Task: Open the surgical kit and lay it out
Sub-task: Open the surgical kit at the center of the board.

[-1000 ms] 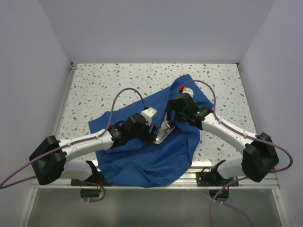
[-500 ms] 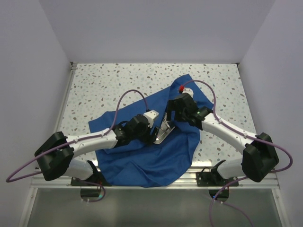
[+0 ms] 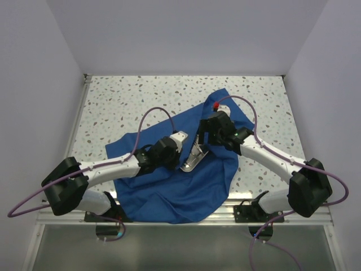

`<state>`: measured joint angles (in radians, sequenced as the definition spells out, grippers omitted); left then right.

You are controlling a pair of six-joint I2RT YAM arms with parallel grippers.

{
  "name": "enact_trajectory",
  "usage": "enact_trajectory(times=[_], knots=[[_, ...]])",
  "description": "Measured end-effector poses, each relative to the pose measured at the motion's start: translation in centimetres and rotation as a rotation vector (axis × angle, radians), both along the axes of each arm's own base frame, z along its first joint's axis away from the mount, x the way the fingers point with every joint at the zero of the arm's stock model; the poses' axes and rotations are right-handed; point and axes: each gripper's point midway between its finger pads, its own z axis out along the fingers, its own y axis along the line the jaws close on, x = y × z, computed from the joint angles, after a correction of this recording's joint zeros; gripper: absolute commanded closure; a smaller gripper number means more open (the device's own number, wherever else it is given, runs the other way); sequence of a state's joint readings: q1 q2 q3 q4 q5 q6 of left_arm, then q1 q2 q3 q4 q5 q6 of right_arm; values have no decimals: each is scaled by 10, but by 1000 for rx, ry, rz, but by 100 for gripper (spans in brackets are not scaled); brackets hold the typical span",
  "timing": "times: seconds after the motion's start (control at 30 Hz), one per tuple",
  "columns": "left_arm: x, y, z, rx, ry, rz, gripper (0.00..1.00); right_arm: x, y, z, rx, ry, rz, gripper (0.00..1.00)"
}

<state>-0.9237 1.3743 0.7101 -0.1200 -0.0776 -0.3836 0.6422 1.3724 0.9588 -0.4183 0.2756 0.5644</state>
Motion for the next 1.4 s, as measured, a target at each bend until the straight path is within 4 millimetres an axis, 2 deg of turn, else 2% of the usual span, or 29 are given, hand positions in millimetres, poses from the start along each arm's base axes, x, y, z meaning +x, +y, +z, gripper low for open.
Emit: enact_trajectory(times=[0.17, 0.27, 0.33, 0.47, 0.53, 0.57, 0.6, 0.67, 0.7, 0.77, 0.83, 0.9, 1.03, 1.2, 1.27, 1.4], knots=[[2, 4, 0, 23, -21, 24, 100, 0, 0, 0, 0, 0, 0, 1], [11, 18, 7, 97, -51, 103, 100, 0, 0, 0, 0, 0, 0, 1], [26, 29, 24, 157, -100, 183, 100, 0, 0, -1, -1, 1, 0, 1], [69, 48, 78, 181, -222, 367, 100, 0, 0, -1, -2, 2, 0, 1], [96, 68, 103, 180, -277, 484, 97, 0, 0, -1, -2, 2, 0, 1], [109, 82, 111, 185, -296, 545, 88, 0, 0, -1, -2, 2, 0, 1], [120, 96, 117, 196, -308, 600, 41, 0, 0, -1, -3, 1, -1, 1], [145, 131, 118, 243, -308, 728, 10, 0, 0, -1, -4, 1, -2, 1], [156, 148, 115, 266, -294, 798, 3, 0, -1, -1, -4, 1, -2, 1], [170, 178, 104, 327, -267, 911, 0, 0, -1, -1, -4, 0, -1, 1], [169, 202, 89, 399, -233, 981, 0, 0, 0, -1, -5, 0, 3, 1], [158, 205, 81, 429, -221, 986, 0, 0, 1, -1, -3, 0, 12, 1], [130, 192, 83, 391, -224, 915, 0, 1, 1, 2, -7, -5, 18, 1], [100, 180, 97, 208, -237, 854, 0, 7, -5, -1, -65, 9, -10, 1], [93, 176, 93, 161, -230, 830, 1, 10, -4, -10, -88, 30, -11, 1], [84, 169, 72, 131, -185, 782, 2, 14, 0, -42, -160, 115, -1, 1]])
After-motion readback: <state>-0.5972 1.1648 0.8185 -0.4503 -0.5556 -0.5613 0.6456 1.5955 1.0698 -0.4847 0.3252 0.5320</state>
